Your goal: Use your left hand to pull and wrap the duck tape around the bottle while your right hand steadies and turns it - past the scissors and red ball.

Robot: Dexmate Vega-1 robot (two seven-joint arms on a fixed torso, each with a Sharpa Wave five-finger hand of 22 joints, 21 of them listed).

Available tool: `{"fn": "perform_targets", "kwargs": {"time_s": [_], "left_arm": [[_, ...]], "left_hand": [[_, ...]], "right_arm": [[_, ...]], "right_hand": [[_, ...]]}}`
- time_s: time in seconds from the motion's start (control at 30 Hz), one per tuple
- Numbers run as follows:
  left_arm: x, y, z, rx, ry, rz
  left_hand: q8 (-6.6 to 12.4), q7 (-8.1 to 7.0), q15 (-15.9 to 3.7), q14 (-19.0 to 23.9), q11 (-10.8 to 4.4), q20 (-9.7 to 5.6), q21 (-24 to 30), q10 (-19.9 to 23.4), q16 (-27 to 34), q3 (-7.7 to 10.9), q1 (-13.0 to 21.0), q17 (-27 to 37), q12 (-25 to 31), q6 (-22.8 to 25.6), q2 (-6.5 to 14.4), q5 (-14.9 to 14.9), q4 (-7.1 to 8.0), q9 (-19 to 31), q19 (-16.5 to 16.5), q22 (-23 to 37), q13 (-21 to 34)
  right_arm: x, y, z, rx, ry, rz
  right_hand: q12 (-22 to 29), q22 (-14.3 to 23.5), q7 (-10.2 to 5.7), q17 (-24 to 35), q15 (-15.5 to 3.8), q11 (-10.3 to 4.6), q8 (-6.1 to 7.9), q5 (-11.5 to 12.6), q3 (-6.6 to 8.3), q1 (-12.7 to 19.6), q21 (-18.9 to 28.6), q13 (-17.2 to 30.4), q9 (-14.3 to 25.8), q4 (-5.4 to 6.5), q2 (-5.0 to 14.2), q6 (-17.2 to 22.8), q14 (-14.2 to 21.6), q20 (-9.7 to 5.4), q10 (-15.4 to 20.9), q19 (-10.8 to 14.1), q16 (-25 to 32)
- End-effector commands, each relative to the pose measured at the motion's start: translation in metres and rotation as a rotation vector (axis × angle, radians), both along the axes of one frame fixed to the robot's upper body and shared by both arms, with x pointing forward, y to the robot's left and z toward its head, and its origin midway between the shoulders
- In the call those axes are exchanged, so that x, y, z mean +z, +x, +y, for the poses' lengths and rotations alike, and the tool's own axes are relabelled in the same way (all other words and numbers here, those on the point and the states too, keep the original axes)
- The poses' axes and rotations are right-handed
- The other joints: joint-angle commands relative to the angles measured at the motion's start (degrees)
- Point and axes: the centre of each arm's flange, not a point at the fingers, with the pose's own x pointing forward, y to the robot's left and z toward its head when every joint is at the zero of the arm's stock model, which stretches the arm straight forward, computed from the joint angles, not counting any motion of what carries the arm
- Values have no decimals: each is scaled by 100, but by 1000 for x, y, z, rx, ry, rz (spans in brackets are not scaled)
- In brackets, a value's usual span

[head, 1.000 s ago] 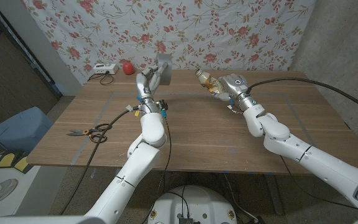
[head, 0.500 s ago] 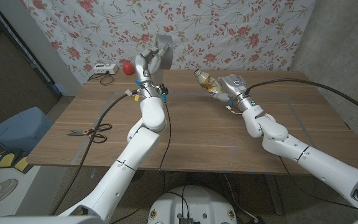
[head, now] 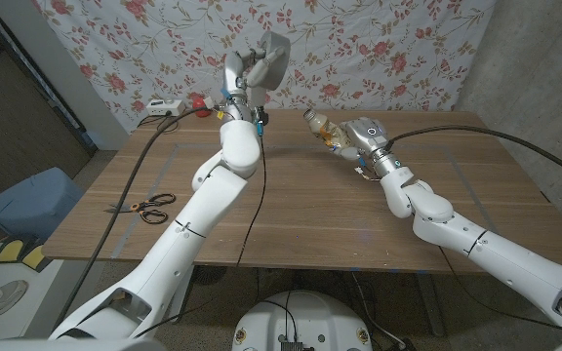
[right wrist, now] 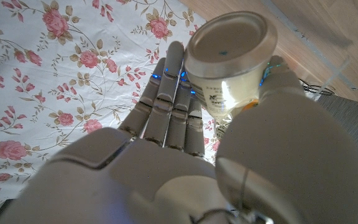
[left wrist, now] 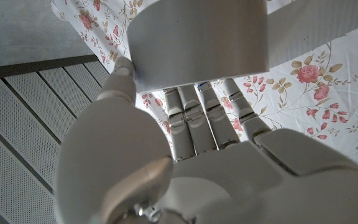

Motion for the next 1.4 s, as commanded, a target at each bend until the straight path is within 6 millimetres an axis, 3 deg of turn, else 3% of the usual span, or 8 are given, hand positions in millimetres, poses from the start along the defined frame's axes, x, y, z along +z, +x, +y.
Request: {"fn": "perform_targets", "kwargs": {"time_s": [0.03, 0.57, 0.93, 1.4], "left_arm": [[38, 4, -13, -17, 91, 62], [78, 15, -61, -50, 193, 62], [94, 13, -96, -55, 252, 45], [107, 1, -122, -39, 297, 11]], "left_hand": [[-15, -111, -758, 57, -597, 29, 46, 648, 7, -26, 1064, 10, -8, 134, 1028, -3, 26, 19, 24, 9, 23], [-46, -90, -757, 91, -595, -11, 87, 651, 5, -54, 1105, 7, -7, 156, 1019, -13, 24, 12, 13, 17, 62], [-56, -62, -762, 119, -578, -39, 120, 702, 7, -82, 1139, 7, -14, 213, 1001, -23, 18, 7, 7, 22, 48], [-70, -25, -754, 147, -559, -74, 161, 739, 6, -108, 1191, 4, -27, 270, 976, -30, 6, 1, 2, 27, 38]], "right_arm": [[0, -3, 3, 26, -3, -10], [1, 0, 20, 59, -31, -32], [5, 5, 30, 100, -50, -35], [13, 14, 40, 136, -79, -27]], "right_hand": [[11, -1, -1326, 15, -1281, -1125, 34, 27, -16, 749, 37, 6, 29, 7, 1482, 1645, 754, -690, 1213, -22, -44], [-8, -18, -1315, 49, -1278, -1097, 7, 46, -58, 783, 87, 24, 52, 18, 1486, 1661, 777, -691, 1241, -47, -83], [-19, -26, -1313, 63, -1280, -1091, -2, 56, -81, 804, 119, 39, 66, 27, 1493, 1686, 792, -694, 1252, -57, -109], [-45, -37, -1290, 92, -1279, -1090, -27, 68, -121, 838, 169, 55, 83, 36, 1492, 1705, 818, -696, 1263, -71, -141]]}}
